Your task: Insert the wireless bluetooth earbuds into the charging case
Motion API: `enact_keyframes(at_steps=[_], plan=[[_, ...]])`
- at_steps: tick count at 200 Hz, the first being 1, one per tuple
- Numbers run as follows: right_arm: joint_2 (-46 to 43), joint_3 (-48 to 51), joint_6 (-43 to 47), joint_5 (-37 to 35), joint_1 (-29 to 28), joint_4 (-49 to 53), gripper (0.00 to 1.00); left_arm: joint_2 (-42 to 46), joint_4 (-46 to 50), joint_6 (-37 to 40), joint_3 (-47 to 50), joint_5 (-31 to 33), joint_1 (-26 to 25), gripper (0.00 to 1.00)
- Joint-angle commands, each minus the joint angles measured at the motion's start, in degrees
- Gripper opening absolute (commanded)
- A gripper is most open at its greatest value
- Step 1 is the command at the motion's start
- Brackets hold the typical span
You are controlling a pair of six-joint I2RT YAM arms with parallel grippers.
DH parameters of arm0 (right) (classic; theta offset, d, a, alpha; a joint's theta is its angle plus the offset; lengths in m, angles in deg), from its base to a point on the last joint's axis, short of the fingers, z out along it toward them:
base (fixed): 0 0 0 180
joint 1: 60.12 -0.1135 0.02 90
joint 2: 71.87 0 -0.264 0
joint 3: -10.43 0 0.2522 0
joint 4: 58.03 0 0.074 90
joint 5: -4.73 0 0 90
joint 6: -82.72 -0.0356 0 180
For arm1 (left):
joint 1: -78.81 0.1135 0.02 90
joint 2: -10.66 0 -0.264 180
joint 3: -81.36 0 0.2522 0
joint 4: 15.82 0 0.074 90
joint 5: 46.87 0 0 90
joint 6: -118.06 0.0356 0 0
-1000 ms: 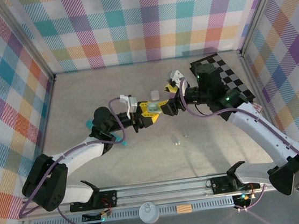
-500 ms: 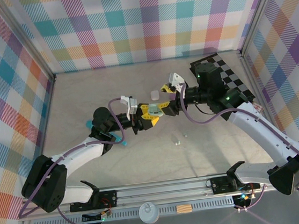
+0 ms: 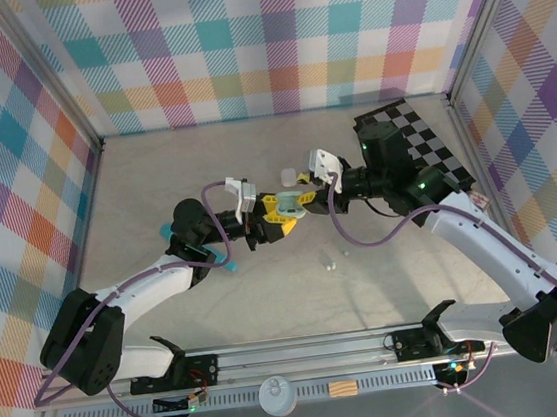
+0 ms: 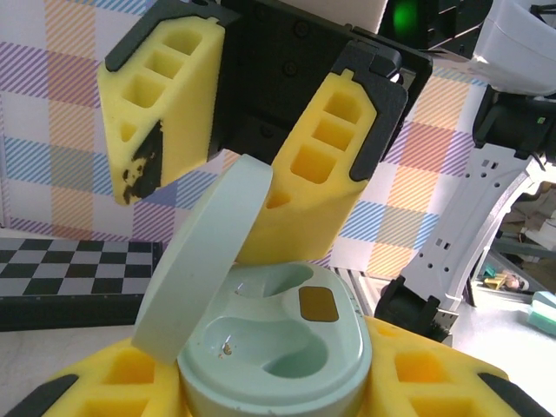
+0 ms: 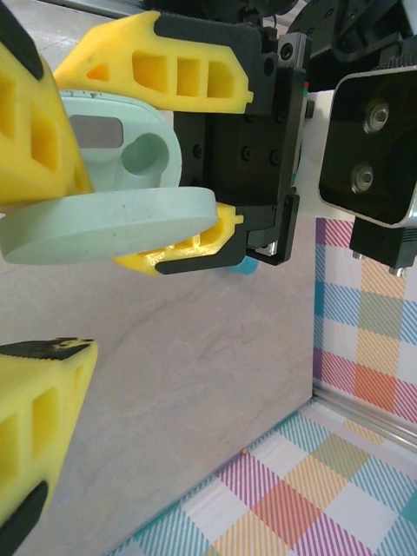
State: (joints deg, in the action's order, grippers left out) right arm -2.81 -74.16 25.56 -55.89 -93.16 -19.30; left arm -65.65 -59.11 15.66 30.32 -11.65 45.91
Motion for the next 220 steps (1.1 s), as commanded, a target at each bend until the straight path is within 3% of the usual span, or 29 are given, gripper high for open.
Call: enact_keyframes(at_steps=[1,70,107,153,190,220], plan=[[-0.19,-2.15,-0.48,0.51,-0.19,1.25,0.39,1.55,-3.05,1.83,-1.01,-2.78,-0.40,0.20],[4.63,-9.74,-7.71,0.49,-0.08,10.15,0.42,4.26,-0.07,6.30,0.85,-2.26,-0.41,0.20],[5.20,-10.96,-7.22,5.24,-0.05,12.73,0.35,5.43,2.35,8.12,1.15,-1.66,-0.40,0.20],[8.42,-14.70,-10.57,5.60,-0.01,17.48,0.27,6.29,3.97,10.91,1.68,-1.29,-0.40,0.20],[10.73,-17.38,-12.67,5.33,0.45,20.53,0.31,6.35,4.18,10.78,1.69,-1.37,-0.40,0.20],[9.94,-16.77,-12.27,5.94,0.52,19.77,0.48,6.11,4.68,9.87,1.51,-0.55,-0.40,0.20]])
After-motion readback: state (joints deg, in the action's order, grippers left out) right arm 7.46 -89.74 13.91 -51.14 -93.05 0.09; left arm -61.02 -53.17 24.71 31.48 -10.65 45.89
